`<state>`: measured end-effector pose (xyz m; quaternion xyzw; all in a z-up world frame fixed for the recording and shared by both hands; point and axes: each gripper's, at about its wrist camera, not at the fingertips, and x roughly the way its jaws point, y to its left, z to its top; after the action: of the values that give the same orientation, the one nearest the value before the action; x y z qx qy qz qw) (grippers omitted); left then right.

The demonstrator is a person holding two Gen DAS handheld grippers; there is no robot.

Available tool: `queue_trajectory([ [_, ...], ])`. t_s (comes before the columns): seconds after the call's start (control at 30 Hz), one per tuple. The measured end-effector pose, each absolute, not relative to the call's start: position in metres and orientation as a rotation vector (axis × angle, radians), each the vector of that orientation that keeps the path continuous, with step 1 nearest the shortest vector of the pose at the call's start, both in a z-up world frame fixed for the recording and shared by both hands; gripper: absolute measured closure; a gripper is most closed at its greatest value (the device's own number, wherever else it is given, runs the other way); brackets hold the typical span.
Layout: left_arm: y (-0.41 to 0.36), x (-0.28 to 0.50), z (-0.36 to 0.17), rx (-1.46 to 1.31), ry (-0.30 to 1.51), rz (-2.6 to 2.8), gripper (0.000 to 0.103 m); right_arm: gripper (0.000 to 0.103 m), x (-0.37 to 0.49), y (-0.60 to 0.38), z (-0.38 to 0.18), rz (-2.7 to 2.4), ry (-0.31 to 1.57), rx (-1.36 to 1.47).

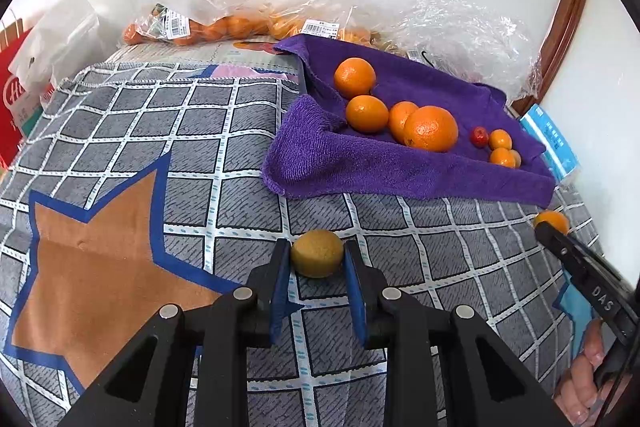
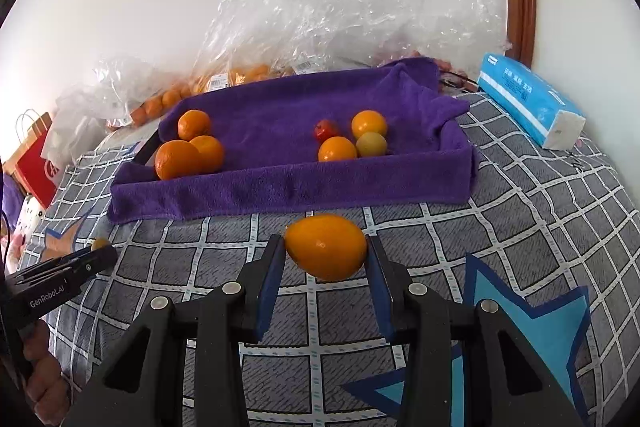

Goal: Organize fruits
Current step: 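Carry the oval orange and small yellow fruit over the purple towel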

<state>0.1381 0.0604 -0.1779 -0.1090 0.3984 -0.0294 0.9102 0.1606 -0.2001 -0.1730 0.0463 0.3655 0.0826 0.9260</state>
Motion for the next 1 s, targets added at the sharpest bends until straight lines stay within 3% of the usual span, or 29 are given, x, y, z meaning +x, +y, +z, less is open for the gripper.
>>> queue_trajectory([
  [0.23, 0.07, 0.118, -0.164, -0.305, 0.674, -0.178, 0.078, 0.062, 0.16, -0.202, -0.173, 0.185, 0.744, 0.115],
  [1.0, 0.074, 0.121, -0.163, -0.324, 0.655, -0.165, 0.078, 0.062, 0.157, -0.208, -0.17, 0.184, 0.727, 0.166],
])
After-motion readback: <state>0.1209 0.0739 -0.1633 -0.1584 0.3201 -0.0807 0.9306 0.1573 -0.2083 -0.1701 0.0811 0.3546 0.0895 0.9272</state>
